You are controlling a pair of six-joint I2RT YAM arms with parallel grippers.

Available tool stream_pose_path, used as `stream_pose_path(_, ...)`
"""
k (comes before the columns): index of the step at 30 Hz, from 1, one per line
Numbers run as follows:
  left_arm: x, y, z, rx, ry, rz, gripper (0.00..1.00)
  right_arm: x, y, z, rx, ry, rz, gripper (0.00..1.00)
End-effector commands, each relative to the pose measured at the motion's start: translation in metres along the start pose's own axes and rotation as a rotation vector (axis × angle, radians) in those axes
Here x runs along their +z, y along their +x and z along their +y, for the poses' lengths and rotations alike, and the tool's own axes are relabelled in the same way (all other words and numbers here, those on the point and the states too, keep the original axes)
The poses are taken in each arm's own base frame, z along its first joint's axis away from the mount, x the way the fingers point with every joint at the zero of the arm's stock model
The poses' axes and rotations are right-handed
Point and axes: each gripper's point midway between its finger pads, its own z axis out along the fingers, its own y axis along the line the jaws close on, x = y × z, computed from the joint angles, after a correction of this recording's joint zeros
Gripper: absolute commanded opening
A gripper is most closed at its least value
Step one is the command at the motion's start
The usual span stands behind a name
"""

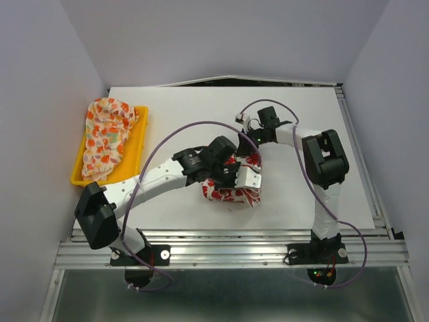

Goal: Fold and stack the skirts
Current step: Fold the skirt

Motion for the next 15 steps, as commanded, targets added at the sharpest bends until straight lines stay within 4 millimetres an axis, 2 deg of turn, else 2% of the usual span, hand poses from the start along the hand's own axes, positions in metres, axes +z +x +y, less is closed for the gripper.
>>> stream_pose_path(1, -0.009, -0.012, 0.024, -0.024, -0.030, -0.003, 0.00, 0.003, 0.028, 0.036, 0.011, -0.102, 0.072, 0.26)
stream_pose_path(5, -0.012, -0.012, 0.055, 0.018, -0.081, 0.009, 0.00, 0.002, 0.036, 0.050, 0.028, -0.142, 0.078, 0.25)
stream_pose_path(8, -0.004, -0.001, 0.070, 0.018, -0.076, 0.041, 0.00, 0.000, 0.037, 0.054, 0.029, -0.150, 0.074, 0.25)
stream_pose_path(9, 0.000, 0.007, 0.081, 0.016, -0.080, 0.057, 0.00, 0.001, 0.037, 0.059, 0.027, -0.160, 0.076, 0.25)
stream_pose_path(12, 0.003, 0.011, 0.102, 0.018, -0.093, 0.057, 0.00, 0.000, 0.034, 0.064, 0.032, -0.177, 0.065, 0.25)
stream_pose_path(14, 0.012, 0.027, 0.113, -0.005, -0.076, 0.082, 0.00, -0.001, 0.032, 0.065, 0.035, -0.185, 0.060, 0.25)
stream_pose_path(15, 0.018, 0.029, 0.118, 0.000, -0.070, 0.086, 0.00, -0.001, 0.031, 0.065, 0.032, -0.186, 0.057, 0.25)
